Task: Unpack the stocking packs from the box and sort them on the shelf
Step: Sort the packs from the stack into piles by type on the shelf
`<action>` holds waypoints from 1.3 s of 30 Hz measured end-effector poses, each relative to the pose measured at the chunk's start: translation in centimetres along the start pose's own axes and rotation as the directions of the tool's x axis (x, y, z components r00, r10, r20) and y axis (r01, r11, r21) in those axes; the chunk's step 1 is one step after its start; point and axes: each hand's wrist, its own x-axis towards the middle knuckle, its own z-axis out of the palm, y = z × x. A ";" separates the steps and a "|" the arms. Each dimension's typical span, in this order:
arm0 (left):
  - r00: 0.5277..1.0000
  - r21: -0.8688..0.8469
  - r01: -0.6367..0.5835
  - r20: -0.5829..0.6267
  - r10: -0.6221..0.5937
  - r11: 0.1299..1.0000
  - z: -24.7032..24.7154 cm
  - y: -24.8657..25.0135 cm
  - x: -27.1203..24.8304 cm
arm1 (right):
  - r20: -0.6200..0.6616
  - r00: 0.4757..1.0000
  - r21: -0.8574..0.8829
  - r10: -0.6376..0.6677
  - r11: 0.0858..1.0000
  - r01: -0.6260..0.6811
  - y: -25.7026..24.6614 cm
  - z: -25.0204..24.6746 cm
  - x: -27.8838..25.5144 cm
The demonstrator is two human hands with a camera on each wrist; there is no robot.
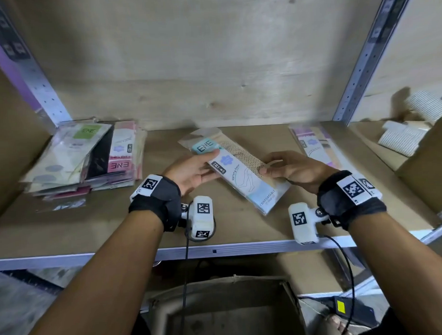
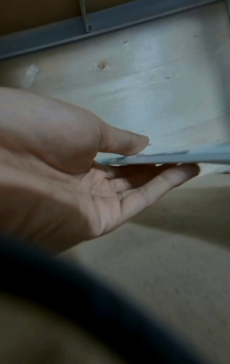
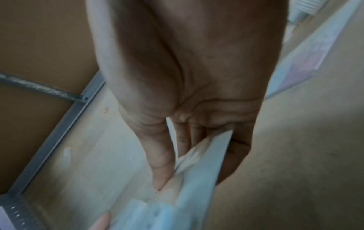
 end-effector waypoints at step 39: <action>0.989 -0.024 -0.105 -0.104 0.102 0.994 -3.8 1.4 -0.5 | 0.099 0.991 0.085 -0.086 0.993 0.077 -0.8 2.0 -0.9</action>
